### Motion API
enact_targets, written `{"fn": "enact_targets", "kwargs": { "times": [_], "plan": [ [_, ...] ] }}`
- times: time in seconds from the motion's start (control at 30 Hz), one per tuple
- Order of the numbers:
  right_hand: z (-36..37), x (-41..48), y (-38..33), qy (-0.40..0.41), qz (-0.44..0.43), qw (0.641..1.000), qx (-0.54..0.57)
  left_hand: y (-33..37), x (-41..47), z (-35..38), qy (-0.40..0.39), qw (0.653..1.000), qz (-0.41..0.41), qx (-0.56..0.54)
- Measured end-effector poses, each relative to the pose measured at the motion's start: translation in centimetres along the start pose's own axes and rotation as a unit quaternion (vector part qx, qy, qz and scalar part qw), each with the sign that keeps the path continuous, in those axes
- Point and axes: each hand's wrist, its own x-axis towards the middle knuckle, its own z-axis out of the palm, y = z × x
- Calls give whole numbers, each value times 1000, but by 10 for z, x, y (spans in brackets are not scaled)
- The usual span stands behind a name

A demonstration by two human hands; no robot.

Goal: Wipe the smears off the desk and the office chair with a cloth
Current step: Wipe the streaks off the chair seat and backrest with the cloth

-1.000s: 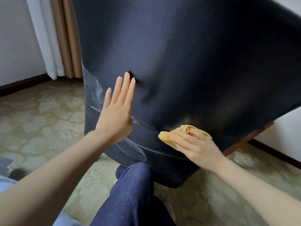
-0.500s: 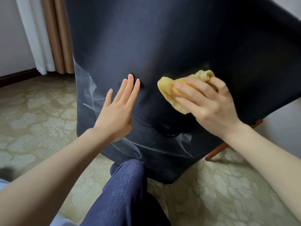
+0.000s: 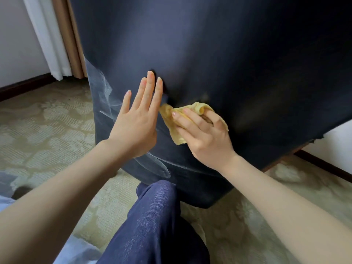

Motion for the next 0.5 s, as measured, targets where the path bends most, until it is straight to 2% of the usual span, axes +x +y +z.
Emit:
{"fn": "enact_targets", "kwargs": {
  "times": [0.2,0.33,0.5],
  "plan": [
    [-17,-65,2,-118,-64,990,48,-1,1,-2,-8,1000,-6,25],
    [-38,-98,24,-198,-133,971,16,0,1,-2,-14,999,-19,35],
    [-74,-107,59,-210,-156,965,-7,8,1,-2,-10,999,-41,15]
  ]
}}
